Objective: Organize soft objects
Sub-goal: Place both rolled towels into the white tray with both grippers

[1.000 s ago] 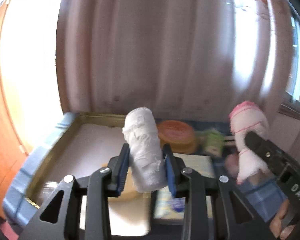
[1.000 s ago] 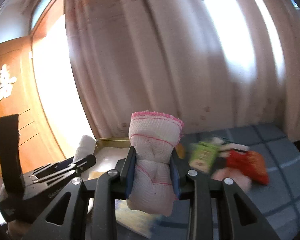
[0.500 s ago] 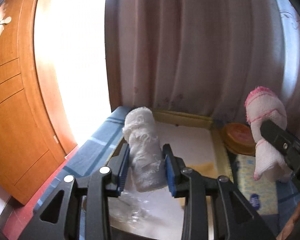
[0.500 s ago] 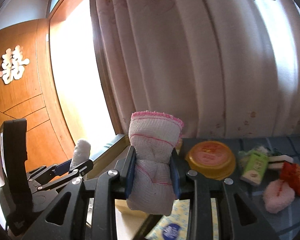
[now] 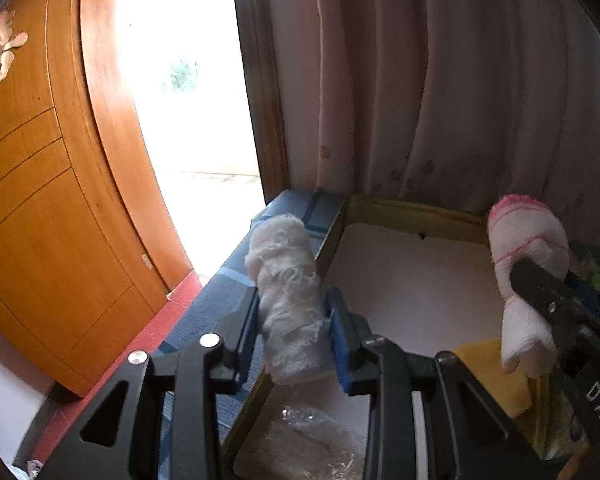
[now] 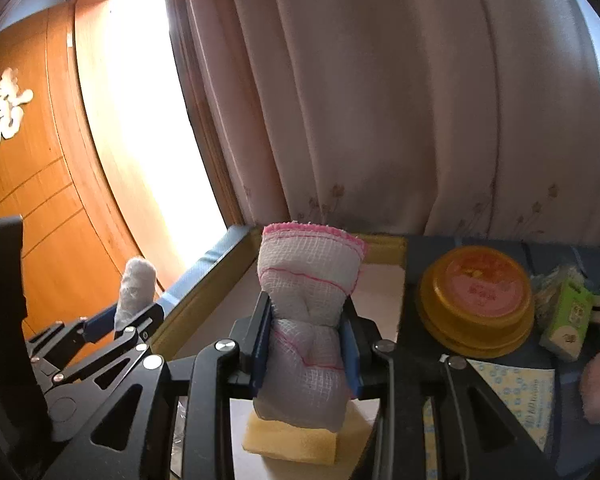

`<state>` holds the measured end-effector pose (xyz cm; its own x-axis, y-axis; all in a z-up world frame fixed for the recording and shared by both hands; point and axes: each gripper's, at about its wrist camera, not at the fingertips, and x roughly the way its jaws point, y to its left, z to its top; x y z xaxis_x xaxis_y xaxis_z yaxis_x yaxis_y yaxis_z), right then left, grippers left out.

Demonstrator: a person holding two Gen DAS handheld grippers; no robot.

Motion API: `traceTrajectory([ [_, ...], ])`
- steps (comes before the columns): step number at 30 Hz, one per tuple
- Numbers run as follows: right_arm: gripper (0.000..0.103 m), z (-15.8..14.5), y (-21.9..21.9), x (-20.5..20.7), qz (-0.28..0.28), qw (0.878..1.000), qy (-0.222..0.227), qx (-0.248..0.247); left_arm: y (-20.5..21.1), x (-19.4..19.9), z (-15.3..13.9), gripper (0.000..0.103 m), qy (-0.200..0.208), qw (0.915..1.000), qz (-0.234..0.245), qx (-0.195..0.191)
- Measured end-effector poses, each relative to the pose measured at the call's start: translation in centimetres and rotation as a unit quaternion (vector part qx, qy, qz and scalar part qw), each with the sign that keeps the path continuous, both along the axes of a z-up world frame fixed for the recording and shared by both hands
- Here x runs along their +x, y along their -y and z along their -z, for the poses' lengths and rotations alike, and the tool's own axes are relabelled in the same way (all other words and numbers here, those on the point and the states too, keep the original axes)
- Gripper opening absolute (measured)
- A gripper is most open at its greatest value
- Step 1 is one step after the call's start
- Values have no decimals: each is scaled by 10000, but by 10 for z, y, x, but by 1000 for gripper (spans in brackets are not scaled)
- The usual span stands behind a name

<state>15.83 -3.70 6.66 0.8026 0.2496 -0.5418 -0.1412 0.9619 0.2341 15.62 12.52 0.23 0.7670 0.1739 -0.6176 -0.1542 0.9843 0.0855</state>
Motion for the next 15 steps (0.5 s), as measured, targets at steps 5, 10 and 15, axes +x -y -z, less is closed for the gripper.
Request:
traceTrajectory([
  [5,33,7,-8,12,-61,9998,-206,-56,-3,8,1,32,-117,9998,-98,96],
  [10,37,11,-11,21,-217,9988,-434,55,-5,16,8,31,-280,9992,-213,210],
  [15,48,11,-14,22,-355,9983,-444,151,-2,16,8,52,-318,9989,-223,265],
])
